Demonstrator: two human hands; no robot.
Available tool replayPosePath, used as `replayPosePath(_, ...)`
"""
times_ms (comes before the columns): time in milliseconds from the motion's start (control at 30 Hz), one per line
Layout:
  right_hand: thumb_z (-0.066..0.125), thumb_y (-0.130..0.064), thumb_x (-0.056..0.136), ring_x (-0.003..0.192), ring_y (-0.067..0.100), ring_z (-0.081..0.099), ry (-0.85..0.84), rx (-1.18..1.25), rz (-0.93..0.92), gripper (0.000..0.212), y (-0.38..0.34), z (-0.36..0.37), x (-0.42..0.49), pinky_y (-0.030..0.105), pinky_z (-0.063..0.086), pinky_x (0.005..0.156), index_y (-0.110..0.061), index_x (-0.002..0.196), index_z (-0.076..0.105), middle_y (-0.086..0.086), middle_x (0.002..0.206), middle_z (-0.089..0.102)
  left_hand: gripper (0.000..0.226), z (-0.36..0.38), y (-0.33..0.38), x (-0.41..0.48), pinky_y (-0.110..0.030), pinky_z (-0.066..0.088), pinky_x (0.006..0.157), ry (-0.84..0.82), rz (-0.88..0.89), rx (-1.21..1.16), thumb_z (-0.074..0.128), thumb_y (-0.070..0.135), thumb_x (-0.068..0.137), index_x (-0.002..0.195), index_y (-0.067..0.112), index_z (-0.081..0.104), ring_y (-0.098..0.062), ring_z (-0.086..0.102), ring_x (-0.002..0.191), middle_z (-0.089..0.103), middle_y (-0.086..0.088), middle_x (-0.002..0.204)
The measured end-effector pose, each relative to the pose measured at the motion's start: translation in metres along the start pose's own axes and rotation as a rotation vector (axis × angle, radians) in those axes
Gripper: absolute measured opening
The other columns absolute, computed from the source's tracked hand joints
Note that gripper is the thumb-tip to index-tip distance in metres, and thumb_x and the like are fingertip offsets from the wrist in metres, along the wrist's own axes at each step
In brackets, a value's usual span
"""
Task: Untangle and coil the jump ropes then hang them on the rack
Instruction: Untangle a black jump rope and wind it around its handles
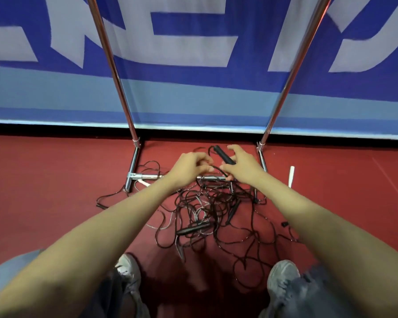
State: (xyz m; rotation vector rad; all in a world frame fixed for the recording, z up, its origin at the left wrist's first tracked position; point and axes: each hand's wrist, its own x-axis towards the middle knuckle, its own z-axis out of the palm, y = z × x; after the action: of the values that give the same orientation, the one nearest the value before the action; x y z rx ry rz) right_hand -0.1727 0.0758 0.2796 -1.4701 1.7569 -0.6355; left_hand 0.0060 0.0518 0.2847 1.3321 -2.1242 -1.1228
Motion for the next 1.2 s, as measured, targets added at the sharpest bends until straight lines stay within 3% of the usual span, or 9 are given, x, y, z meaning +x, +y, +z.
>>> replayPosePath(67, 0.067, -0.012, 0.088, 0.052, 0.007, 0.063, 0.031, 0.045, 0.082, 0.059, 0.020, 0.015, 0.016, 0.025, 0.056, 0.057, -0.013, 0.138, 0.037, 0.011, 0.110, 0.063, 0.036, 0.015, -0.016, 0.013, -0.025, 0.047, 0.086, 0.005, -0.088, -0.067, 0.071, 0.022, 0.086, 0.119, 0.011, 0.062, -0.010, 0.064, 0.090, 0.071, -0.004, 0.102)
replayPosePath(167, 0.063, -0.017, 0.091, 0.078, 0.024, 0.063, 0.121, 0.036, 0.212, 0.046, 0.048, 0.040, 0.036, 0.036, 0.052, 0.070, -0.010, 0.131, 0.042, 0.009, 0.108, 0.060, 0.061, 0.042, -0.050, 0.027, -0.028, 0.034, 0.108, 0.015, -0.196, -0.138, 0.066, 0.026, 0.090, 0.143, 0.008, 0.039, -0.022, 0.048, 0.130, 0.049, -0.012, 0.142)
replayPosePath(267, 0.056, -0.017, 0.096, 0.086, 0.025, 0.056, 0.121, -0.024, 0.271, 0.042, 0.085, 0.066, 0.050, 0.027, 0.038, 0.068, -0.009, 0.133, 0.040, 0.011, 0.110, 0.060, 0.034, 0.076, -0.114, 0.026, -0.031, 0.041, 0.097, 0.014, -0.359, 0.066, 0.059, 0.018, 0.094, 0.124, 0.002, 0.054, -0.029, 0.055, 0.116, 0.057, -0.018, 0.128)
replayPosePath(333, 0.057, -0.017, 0.095, 0.098, 0.029, 0.060, 0.105, -0.051, 0.258, 0.046, 0.109, 0.084, 0.054, 0.027, 0.040, 0.074, -0.008, 0.136, 0.038, 0.013, 0.119, 0.062, 0.021, 0.103, -0.161, 0.012, -0.037, 0.049, 0.090, -0.143, -0.422, 0.266, 0.059, 0.013, 0.089, 0.106, 0.002, 0.064, -0.034, 0.062, 0.104, 0.065, -0.020, 0.111)
replayPosePath(467, 0.059, -0.017, 0.094, 0.107, 0.032, 0.061, 0.058, -0.040, 0.222, 0.048, 0.156, 0.131, 0.050, 0.029, 0.042, 0.084, -0.009, 0.137, 0.041, 0.011, 0.122, 0.063, 0.039, 0.164, -0.224, -0.014, -0.044, 0.045, 0.096, -0.410, -0.406, 0.506, 0.057, 0.019, 0.090, 0.128, 0.012, 0.055, -0.038, 0.051, 0.117, 0.056, -0.017, 0.124)
replayPosePath(700, 0.058, -0.020, 0.095, 0.108, 0.025, 0.061, 0.036, 0.050, 0.343, 0.042, 0.196, 0.157, 0.040, 0.025, 0.040, 0.086, -0.016, 0.134, 0.044, 0.005, 0.120, 0.065, 0.046, 0.183, -0.250, -0.018, -0.035, 0.038, 0.093, -0.336, -0.249, 0.748, 0.063, 0.017, 0.086, 0.128, 0.012, 0.044, -0.029, 0.053, 0.115, 0.055, -0.008, 0.125)
replayPosePath(867, 0.057, -0.022, 0.095, 0.092, 0.022, 0.065, 0.078, 0.058, 0.348, 0.039, 0.187, 0.138, 0.033, 0.032, 0.049, 0.086, -0.017, 0.132, 0.044, 0.003, 0.116, 0.065, 0.040, 0.165, -0.222, -0.019, -0.042, 0.049, 0.085, -0.405, -0.273, 0.478, 0.063, 0.014, 0.088, 0.124, 0.008, 0.046, -0.036, 0.060, 0.105, 0.060, -0.016, 0.118)
replayPosePath(967, 0.057, -0.017, 0.095, 0.069, 0.016, 0.063, 0.119, 0.086, 0.297, 0.034, 0.165, 0.119, 0.026, 0.025, 0.047, 0.066, -0.011, 0.127, 0.047, 0.006, 0.113, 0.066, 0.033, 0.141, -0.183, -0.015, -0.025, 0.043, 0.079, -0.387, -0.296, 0.287, 0.061, 0.008, 0.089, 0.121, 0.008, 0.054, -0.030, 0.061, 0.101, 0.064, -0.012, 0.112)
replayPosePath(1200, 0.057, -0.015, 0.094, 0.078, 0.024, 0.059, 0.204, 0.063, 0.116, 0.031, 0.078, 0.054, -0.008, 0.031, 0.046, 0.067, -0.012, 0.124, 0.051, 0.008, 0.098, 0.063, 0.027, 0.066, -0.082, -0.014, -0.028, 0.041, 0.077, -0.105, -0.355, -0.236, 0.057, 0.003, 0.093, 0.120, 0.004, 0.054, -0.019, 0.049, 0.081, 0.048, 0.001, 0.079)
